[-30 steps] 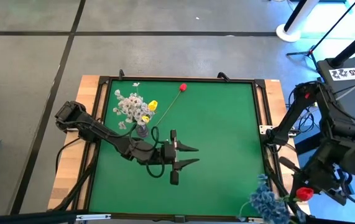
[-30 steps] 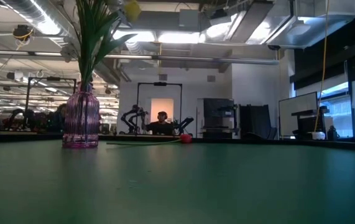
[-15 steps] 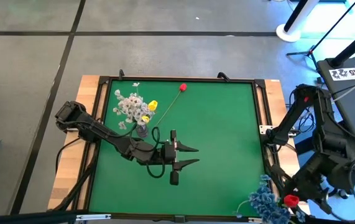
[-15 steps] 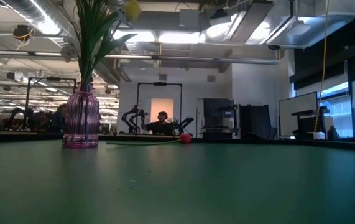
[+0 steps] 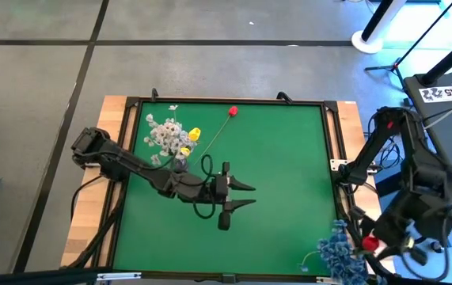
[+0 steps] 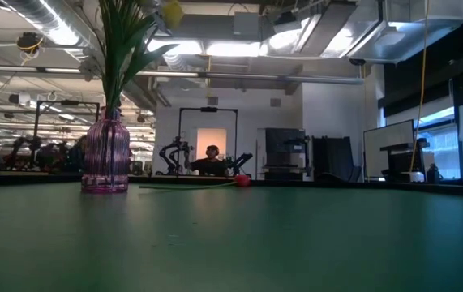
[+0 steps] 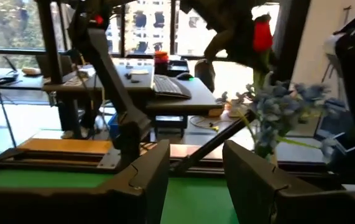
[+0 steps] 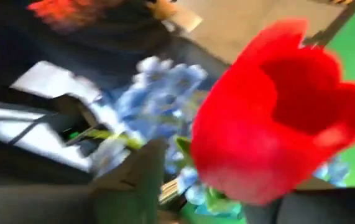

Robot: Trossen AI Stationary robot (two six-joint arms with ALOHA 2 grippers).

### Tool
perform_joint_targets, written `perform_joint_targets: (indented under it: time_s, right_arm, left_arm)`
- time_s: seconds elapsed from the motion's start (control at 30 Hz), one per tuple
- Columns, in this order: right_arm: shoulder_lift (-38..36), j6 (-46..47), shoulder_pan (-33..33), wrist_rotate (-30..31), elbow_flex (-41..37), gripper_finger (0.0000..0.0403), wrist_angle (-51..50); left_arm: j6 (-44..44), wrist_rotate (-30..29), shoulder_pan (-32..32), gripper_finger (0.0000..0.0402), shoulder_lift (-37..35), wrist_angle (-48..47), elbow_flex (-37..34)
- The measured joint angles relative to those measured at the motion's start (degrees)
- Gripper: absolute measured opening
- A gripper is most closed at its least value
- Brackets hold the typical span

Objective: Sort flowers into vase by color
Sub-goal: Put the bottom red flower into the blue vase, then put the red flower into the blue vase

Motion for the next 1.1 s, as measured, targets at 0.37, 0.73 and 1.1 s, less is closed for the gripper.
perform_joint_targets:
  time_s: [0.37,0.73,1.1]
  right_arm:
    - [0.1,8.6,0.0,2.6,6.8,0.0248,-10.6]
    - [0.4,15.7,0.0,0.8,11.4,0.0237,-18.8]
    - [0.1,5.1,0.0,23.0,20.9,0.0237,-21.6]
  left_arm:
    - [0.0,3.5,4.6,0.0144,0.0,-1.9,0.0]
    - [-0.2,3.8,10.3,0.0144,0.7,-3.0,0.0]
    - [-7.1,3.3,25.2,0.0144,2.9,-10.3,0.1]
